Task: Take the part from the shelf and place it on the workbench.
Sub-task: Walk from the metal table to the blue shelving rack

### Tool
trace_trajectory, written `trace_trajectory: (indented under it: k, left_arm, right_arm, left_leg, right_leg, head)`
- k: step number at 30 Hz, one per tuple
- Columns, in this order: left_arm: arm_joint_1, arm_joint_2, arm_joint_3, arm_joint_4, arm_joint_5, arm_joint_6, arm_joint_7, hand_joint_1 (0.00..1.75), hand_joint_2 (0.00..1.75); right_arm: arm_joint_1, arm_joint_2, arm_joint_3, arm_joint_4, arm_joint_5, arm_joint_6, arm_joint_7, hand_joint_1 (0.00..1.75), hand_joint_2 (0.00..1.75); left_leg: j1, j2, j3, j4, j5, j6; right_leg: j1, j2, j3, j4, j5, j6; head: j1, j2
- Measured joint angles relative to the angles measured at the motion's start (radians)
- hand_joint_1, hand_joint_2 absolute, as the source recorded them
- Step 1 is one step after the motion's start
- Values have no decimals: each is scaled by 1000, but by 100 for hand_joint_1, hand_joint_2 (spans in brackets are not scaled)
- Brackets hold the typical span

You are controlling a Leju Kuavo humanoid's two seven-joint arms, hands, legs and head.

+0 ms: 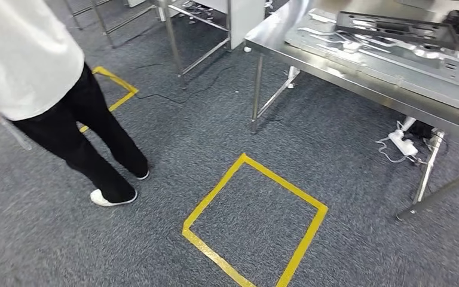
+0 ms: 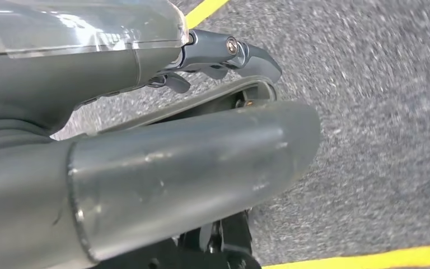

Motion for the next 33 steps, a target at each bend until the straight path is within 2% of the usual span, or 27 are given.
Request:
trace_trajectory:
  k: [1,2,3,5,6,7,9,10,12,13,14,15,16,17,18,19,21,22,23,24,25,27,29,30,31,32,33]
  left_arm:
    - [1,0,2,-1,2,0,1,0,0]
    - [3,0,4,-2,4,0,2,0,0]
    - [4,0,6,-3,6,0,4,0,0]
    - [3,0,10,-7,13,0,7,0,0]
    - [1,0,12,-9,18,0,9,0,0]
    - [0,0,14,-10,21,0,11,0,0]
    - [2,-1,19,-12,26,0,13,0,0]
    - [4,-2,20,-14,27,0,14,0,0]
    - [4,-4,21,-15,30,0,15,0,0]
    - [3,-4,21,-16,32,0,15,0,0]
    - [2,-4,21,-16,33,0,16,0,0]
    - [2,-4,22,-16,35,0,16,0,0]
    - [2,-4,22,-16,35,0,16,0,0]
    - [3,-4,22,-16,35,0,16,0,0]
    - [3,-5,23,-16,35,0,16,0,0]
    - [3,-6,23,-16,36,0,16,0,0]
    - [1,-11,24,-16,40,0,17,0,0]
    - [0,-13,25,-17,44,0,19,0,0]
    - [1,-15,27,-17,49,0,21,0,0]
    - [2,-16,28,-19,54,0,23,0,0]
    - [4,-16,30,-21,60,0,26,0,0]
    - [4,-18,35,-26,71,-1,31,0,0]
    - [1,-19,38,-31,81,-1,36,0,0]
    - [0,-20,39,-33,85,-1,37,0,0]
    - [1,-20,41,-36,89,-1,39,0,0]
    - [2,-20,43,-39,93,-1,40,0,0]
    - [3,-20,44,-43,96,-1,41,0,0]
  right_arm:
    - [0,2,0,0,-1,-2,1,0,0]
    - [-1,4,0,0,-1,-4,2,0,0]
    - [-3,7,0,0,-2,-7,4,0,0]
    - [-5,13,0,0,-3,-12,7,0,0]
    - [-5,14,0,0,-3,-13,9,0,0]
    - [-7,16,0,0,-3,-14,10,0,0]
    - [-12,17,0,0,-5,-15,12,0,0]
    - [-15,18,0,0,-6,-15,12,0,0]
    - [-14,18,-1,0,-7,-15,14,0,0]
    - [-12,18,-1,0,-7,-15,14,0,0]
    - [-10,18,-1,0,-8,-15,14,0,0]
    - [-9,18,-1,0,-8,-15,14,0,0]
    - [-9,18,-1,0,-8,-15,14,0,0]
    - [-8,19,-1,0,-8,-15,14,0,0]
    - [-8,19,-1,0,-8,-15,14,0,0]
    - [-8,18,-1,0,-8,-16,14,0,0]
    - [-7,16,-1,0,-8,-17,14,0,0]
    - [-7,14,-1,0,-8,-19,15,0,0]
    - [-9,13,-1,0,-8,-21,15,0,0]
    - [-11,14,-1,0,-7,-23,15,0,0]
    - [-13,15,-1,0,-6,-25,16,0,0]
    - [-11,18,0,0,-2,-28,21,0,0]
    - [-7,19,0,0,2,-28,26,0,0]
    - [-5,19,0,0,3,-28,28,0,0]
    - [-5,19,0,0,4,-28,29,0,0]
    - [-6,20,0,0,5,-29,30,0,0]
    - [-6,21,1,0,6,-29,30,0,0]
  left_leg:
    - [1,4,-9,23,-1,-2]
    - [1,7,3,5,16,-2]
    - [1,15,33,-49,47,0]
    - [-4,51,110,-192,101,8]
    - [-7,64,134,-239,113,13]
    - [-11,71,144,-262,116,18]
    - [-12,53,142,-267,119,29]
    - [-11,44,144,-271,123,35]
    - [-5,27,147,-280,133,50]
    - [-4,18,146,-282,136,54]
    - [-5,9,143,-281,137,57]
    - [-5,-2,141,-280,138,58]
    - [-6,-14,140,-279,138,58]
    - [-7,-27,140,-277,138,58]
    - [-8,-41,141,-276,138,58]
    - [-9,-54,141,-275,138,58]
    - [-10,-76,138,-271,137,52]
    - [-8,-85,135,-270,138,47]
    - [-6,-93,131,-270,139,39]
    - [-4,-102,128,-272,141,32]
    - [-3,-97,126,-268,140,27]
    - [-5,-57,104,-223,111,20]
    - [-1,-13,45,-105,48,12]
    - [3,-5,12,-42,22,6]
    - [8,-1,-8,-1,12,0]
    - [14,3,-10,5,21,-6]
    - [19,10,10,-33,49,-12]
  right_leg:
    - [1,-14,0,0,-1,0]
    - [2,-26,0,0,-1,0]
    - [2,-38,2,0,-3,2]
    - [5,-59,8,1,-7,8]
    - [7,-68,11,1,-9,13]
    - [8,-77,13,2,-11,19]
    - [10,-91,19,0,-12,30]
    - [8,-84,20,4,-18,36]
    - [5,-38,-2,60,-61,43]
    - [2,-9,-29,118,-96,45]
    - [2,8,-63,187,-130,45]
    - [2,16,-94,247,-152,46]
    - [2,18,-111,279,-153,46]
    - [2,20,-112,273,-134,44]
    - [3,25,-93,227,-98,41]
    - [3,40,-62,157,-55,34]
    - [6,78,-11,38,-5,20]
    - [8,88,-1,10,2,16]
    - [11,88,1,3,0,13]
    - [12,77,3,-3,4,11]
    - [10,64,7,-10,8,7]
    - [4,38,17,-28,15,-4]
    - [3,10,21,-35,16,-10]
    - [3,-4,21,-35,15,-9]
    - [3,-18,21,-34,13,-7]
    - [1,-31,22,-33,10,-4]
    - [-2,-43,25,-31,6,2]
  head:
    - [0,0]
    - [0,0]
    - [0,0]
    - [0,0]
    - [0,0]
    - [1,0]
    - [1,0]
    - [1,0]
    - [1,0]
    - [1,0]
    - [1,0]
    - [1,0]
    - [1,0]
    - [1,0]
    - [1,0]
    - [1,0]
    - [1,0]
    - [1,0]
    - [1,0]
    - [1,0]
    - [1,0]
    - [0,0]
    - [-1,0]
    - [-1,0]
    - [-1,0]
    - [-1,0]
    - [-1,0]
